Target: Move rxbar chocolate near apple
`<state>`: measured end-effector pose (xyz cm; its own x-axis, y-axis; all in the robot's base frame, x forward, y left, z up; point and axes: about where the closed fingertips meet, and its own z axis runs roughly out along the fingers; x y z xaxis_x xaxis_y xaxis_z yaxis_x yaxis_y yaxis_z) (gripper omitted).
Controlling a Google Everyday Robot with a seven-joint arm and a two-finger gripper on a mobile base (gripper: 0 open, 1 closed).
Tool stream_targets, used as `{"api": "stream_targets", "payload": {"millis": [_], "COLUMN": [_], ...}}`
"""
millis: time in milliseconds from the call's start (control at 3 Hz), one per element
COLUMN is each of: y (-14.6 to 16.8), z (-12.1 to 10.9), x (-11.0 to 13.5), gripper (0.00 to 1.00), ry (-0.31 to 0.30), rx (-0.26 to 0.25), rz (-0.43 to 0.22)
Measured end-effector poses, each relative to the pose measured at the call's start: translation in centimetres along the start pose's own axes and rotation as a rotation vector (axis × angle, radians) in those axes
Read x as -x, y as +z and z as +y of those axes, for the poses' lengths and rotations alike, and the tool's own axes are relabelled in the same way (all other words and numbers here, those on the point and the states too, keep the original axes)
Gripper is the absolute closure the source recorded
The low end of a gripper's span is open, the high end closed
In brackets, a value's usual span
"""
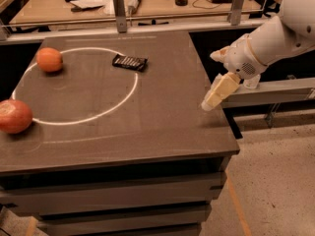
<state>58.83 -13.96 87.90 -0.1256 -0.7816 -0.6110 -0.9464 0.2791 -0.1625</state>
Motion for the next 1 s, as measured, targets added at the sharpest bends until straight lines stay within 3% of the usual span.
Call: {"api": "stream_targets", "payload": {"millis": [333,667,1000], "y": [0.0,3.0,9.1], "z": [0.0,-1.3,-2.1], "x": [0.0,3.6,9.5], "gripper": [0.00,0.00,0.00], "ry": [0.000,-0.017,-0.037], "rx": [0.000,0.014,0.069], "rz": [0.000,-0.079,-0.193]}}
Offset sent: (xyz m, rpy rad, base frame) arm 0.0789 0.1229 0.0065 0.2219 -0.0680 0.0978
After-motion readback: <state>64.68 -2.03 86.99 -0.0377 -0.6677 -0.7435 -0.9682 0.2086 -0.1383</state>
